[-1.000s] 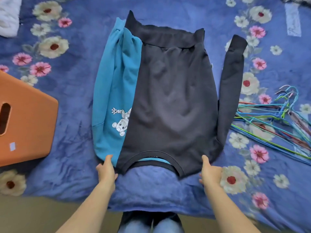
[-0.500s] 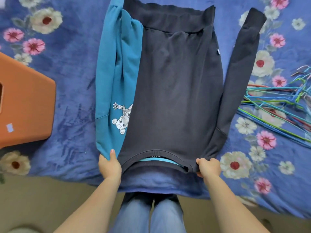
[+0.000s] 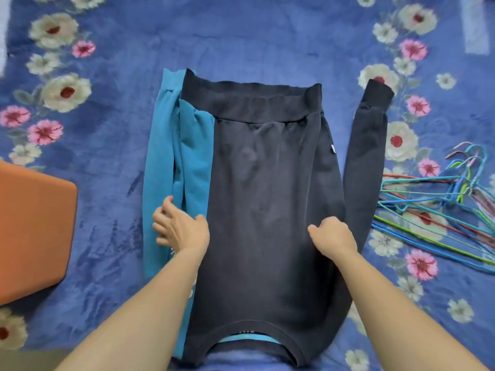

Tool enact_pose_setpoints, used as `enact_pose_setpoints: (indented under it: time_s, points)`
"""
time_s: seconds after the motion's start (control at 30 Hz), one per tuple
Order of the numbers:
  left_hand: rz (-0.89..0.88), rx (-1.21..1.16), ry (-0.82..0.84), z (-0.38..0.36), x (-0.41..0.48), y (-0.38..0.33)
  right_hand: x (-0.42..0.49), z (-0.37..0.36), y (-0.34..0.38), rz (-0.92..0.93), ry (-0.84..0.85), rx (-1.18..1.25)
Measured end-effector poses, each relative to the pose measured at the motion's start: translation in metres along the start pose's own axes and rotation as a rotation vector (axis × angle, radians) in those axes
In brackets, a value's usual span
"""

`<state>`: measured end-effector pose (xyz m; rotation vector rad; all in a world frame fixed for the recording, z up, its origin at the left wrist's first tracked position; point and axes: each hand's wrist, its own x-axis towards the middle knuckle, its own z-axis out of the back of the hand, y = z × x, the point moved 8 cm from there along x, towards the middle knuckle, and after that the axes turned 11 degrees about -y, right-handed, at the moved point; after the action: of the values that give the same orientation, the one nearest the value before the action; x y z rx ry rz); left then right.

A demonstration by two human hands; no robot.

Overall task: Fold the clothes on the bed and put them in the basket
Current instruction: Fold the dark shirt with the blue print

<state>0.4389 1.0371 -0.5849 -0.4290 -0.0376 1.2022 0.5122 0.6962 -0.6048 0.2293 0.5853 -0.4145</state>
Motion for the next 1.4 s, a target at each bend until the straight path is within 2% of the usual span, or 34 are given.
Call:
enact_pose_setpoints:
  time_s: [0.13, 0.2, 0.3, 0.4, 0.47, 0.57, 0.63, 0.73, 0.83, 0.93, 1.03, 1.17, 1.23, 1.3, 1.33, 1.4]
  points:
    - [-0.37, 0.01, 0.044, -0.03, 0.048, -0.11, 0.052, 0.039, 0.077, 0.224, -0.054, 0.079]
    - [-0.518, 0.012, 0.051, -0.045, 0.073, -0.152, 0.081, 0.059, 0.111, 0.337, -0.133, 0.106]
    - [-0.694, -0.039, 0.06, -0.056, 0.105, -0.201, 0.123, 0.092, 0.148, 0.453, -0.311, 0.189]
    - [-0.827, 0.054, 0.027, -0.067, 0.134, -0.237, 0.163, 0.12, 0.178, 0.519, -0.437, 0.281]
    - [-0.835, 0.181, -0.01, -0.073, 0.153, -0.25, 0.186, 0.131, 0.192, 0.505, -0.433, 0.261]
    - [-0.858, 0.443, -0.013, -0.085, 0.178, -0.257, 0.218, 0.128, 0.204, 0.501, -0.362, 0.011]
    - [-0.884, 0.522, -0.024, -0.083, 0.187, -0.259, 0.224, 0.123, 0.208, 0.563, -0.313, -0.104]
    - [-0.868, 0.449, -0.05, -0.068, 0.199, -0.265, 0.223, 0.135, 0.2, 0.594, -0.397, -0.167]
    - [-0.791, 0.234, -0.132, -0.044, 0.208, -0.277, 0.227, 0.168, 0.194, 0.504, -0.618, -0.135]
    - [-0.705, 0.056, -0.166, -0.039, 0.218, -0.287, 0.232, 0.176, 0.201, 0.457, -0.723, -0.082]
    - [-0.65, -0.081, -0.125, -0.065, 0.221, -0.282, 0.241, 0.151, 0.198, 0.365, -0.695, -0.08]
    - [-0.828, 0.052, 0.035, -0.12, 0.187, -0.262, 0.252, 0.113, 0.187, 0.265, -0.647, 0.011]
    - [-0.852, 0.162, 0.095, -0.135, 0.176, -0.25, 0.241, 0.107, 0.193, 0.311, -0.708, 0.015]
    - [-0.841, 0.231, 0.084, -0.142, 0.172, -0.242, 0.225, 0.091, 0.204, 0.511, -0.711, -0.054]
    - [-0.844, 0.271, 0.065, -0.145, 0.171, -0.24, 0.221, 0.078, 0.207, 0.606, -0.642, -0.121]
    - [-0.836, 0.335, 0.026, -0.148, 0.168, -0.241, 0.224, 0.055, 0.202, 0.675, -0.428, -0.215]
